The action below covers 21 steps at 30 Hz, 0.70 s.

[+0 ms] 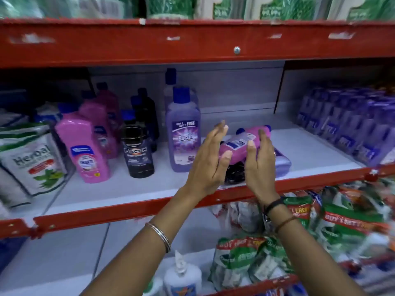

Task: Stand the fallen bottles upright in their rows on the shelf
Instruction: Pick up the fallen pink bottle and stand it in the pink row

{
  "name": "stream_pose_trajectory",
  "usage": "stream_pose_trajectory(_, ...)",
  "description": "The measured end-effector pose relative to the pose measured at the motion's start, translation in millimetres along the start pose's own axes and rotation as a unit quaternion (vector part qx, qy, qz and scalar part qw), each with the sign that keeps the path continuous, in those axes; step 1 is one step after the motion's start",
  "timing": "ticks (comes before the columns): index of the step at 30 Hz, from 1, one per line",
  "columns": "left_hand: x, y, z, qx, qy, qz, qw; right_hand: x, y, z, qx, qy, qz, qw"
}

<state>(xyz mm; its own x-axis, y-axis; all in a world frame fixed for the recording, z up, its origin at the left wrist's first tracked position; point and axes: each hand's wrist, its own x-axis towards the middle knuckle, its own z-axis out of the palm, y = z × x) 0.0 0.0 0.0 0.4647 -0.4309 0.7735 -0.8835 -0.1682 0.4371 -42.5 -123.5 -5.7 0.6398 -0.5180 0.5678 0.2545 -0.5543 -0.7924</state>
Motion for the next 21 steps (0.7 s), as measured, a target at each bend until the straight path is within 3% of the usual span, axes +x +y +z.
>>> stream_pose_trajectory(3, 11, -7, 16, 0.039, -0.021, -0.058, 0.997, 17, 19, -3, -0.024, -0.005, 0.064, 0.998)
stream_pose_trajectory(8, 60, -30, 47, 0.019, -0.078, -0.247, 0.966, 44, 40, -6, -0.046, -0.003, 0.125, 0.991)
stream_pose_trajectory(13, 101, -51, 58, 0.075, -0.226, -0.307, 0.921, 61, 45, -10, -0.064, -0.038, 0.143, 0.987)
stream_pose_trajectory(16, 106, -47, 55, 0.059, -0.209, -0.317, 0.923, 62, 50, -6, -0.043, -0.039, 0.146, 0.988)
stream_pose_trajectory(21, 89, -45, 45, -0.025, -0.139, -0.331, 0.933, 52, 51, -9, 0.092, -0.035, 0.191, 0.977)
